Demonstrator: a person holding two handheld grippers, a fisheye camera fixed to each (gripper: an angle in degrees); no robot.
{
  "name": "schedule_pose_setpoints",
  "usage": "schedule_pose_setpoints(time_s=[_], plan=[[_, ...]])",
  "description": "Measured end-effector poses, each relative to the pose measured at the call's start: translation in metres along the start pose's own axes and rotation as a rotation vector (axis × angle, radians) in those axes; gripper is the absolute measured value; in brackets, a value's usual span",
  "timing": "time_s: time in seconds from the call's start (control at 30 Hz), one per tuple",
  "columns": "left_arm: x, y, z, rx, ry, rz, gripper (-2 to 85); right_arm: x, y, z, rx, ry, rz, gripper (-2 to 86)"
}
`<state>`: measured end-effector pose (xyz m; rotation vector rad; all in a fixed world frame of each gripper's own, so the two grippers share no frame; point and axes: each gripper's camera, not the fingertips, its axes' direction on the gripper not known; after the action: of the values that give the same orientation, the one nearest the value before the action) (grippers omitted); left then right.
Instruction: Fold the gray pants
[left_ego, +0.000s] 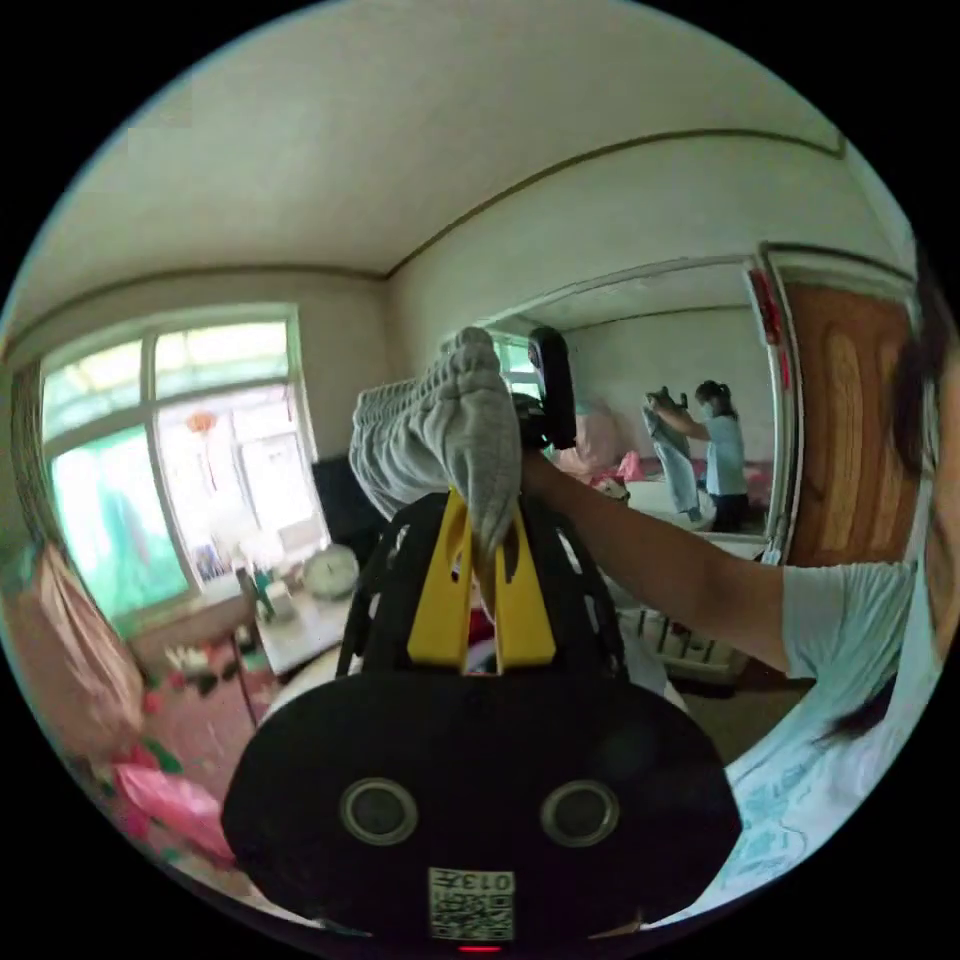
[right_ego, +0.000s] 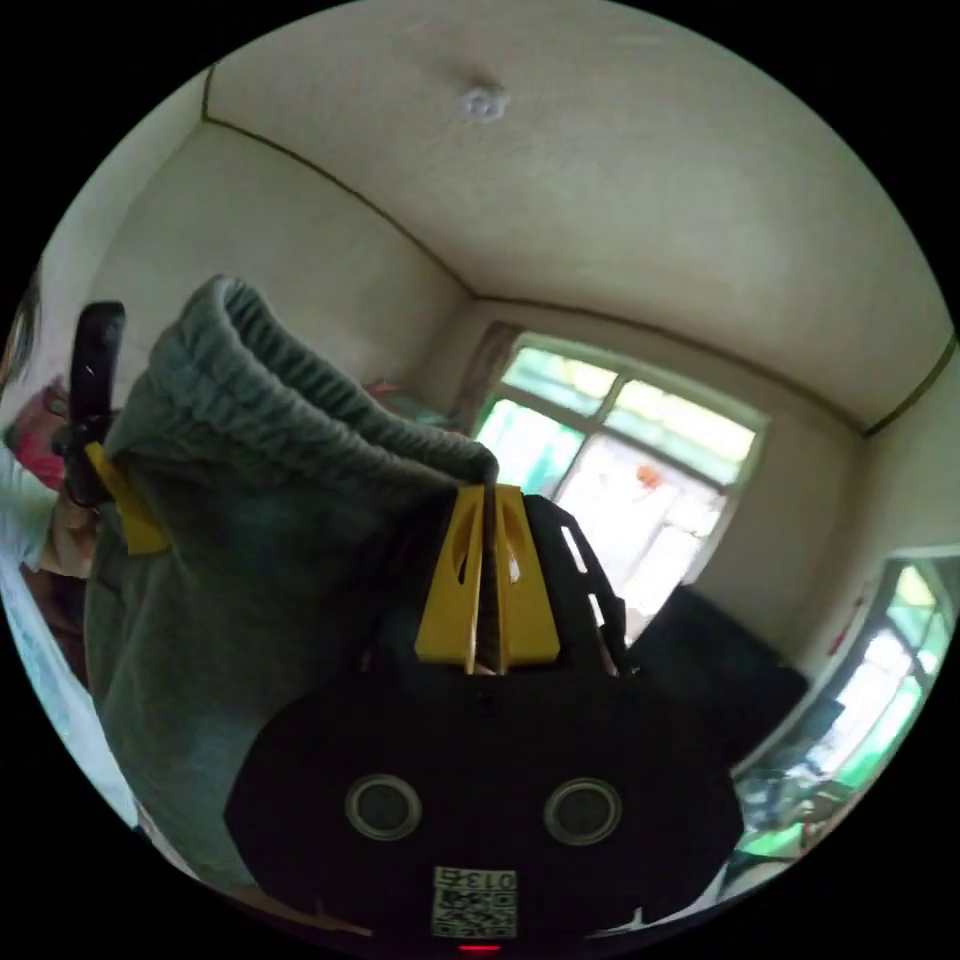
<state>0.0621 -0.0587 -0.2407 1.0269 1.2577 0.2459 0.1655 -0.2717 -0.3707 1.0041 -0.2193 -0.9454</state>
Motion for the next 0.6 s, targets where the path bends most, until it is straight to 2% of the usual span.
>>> schedule_pose_setpoints(time_s=[0.03, 0.17, 0.23, 0.3, 0.33, 0.43, 0.53, 0.6], plan=[[-0.021, 0.025, 0.001, -0.03, -0.013, -0.05, 0.1, -0.02, 0.034, 0.055, -0.037, -0.105, 0.04, 2.0], [-0.147, 0.214, -0.014, -0.221, -0.126, -0.424, 0.0, -0.119, 0.138, 0.21, -0.174, -0.356, 0.149, 2.2], [-0.185, 0.294, -0.028, -0.304, -0.228, -0.498, 0.0, -0.199, 0.208, 0.298, -0.317, -0.497, 0.259, 2.3], [-0.231, 0.395, -0.044, -0.45, -0.298, -0.573, 0.1, -0.256, 0.257, 0.348, -0.446, -0.568, 0.335, 2.4], [-0.242, 0.42, -0.049, -0.481, -0.32, -0.617, 0.1, -0.284, 0.286, 0.368, -0.491, -0.611, 0.411, 2.4], [-0.296, 0.524, -0.086, -0.615, -0.381, -0.854, 0.5, -0.307, 0.339, 0.375, -0.443, -0.677, 0.663, 2.6], [-0.338, 0.583, -0.139, -0.528, -0.378, -1.034, 1.7, -0.293, 0.376, 0.332, -0.341, -0.649, 0.814, 3.1], [-0.367, 0.605, -0.188, -0.43, -0.498, -1.111, 3.5, -0.28, 0.402, 0.287, -0.313, -0.588, 0.851, 3.5]])
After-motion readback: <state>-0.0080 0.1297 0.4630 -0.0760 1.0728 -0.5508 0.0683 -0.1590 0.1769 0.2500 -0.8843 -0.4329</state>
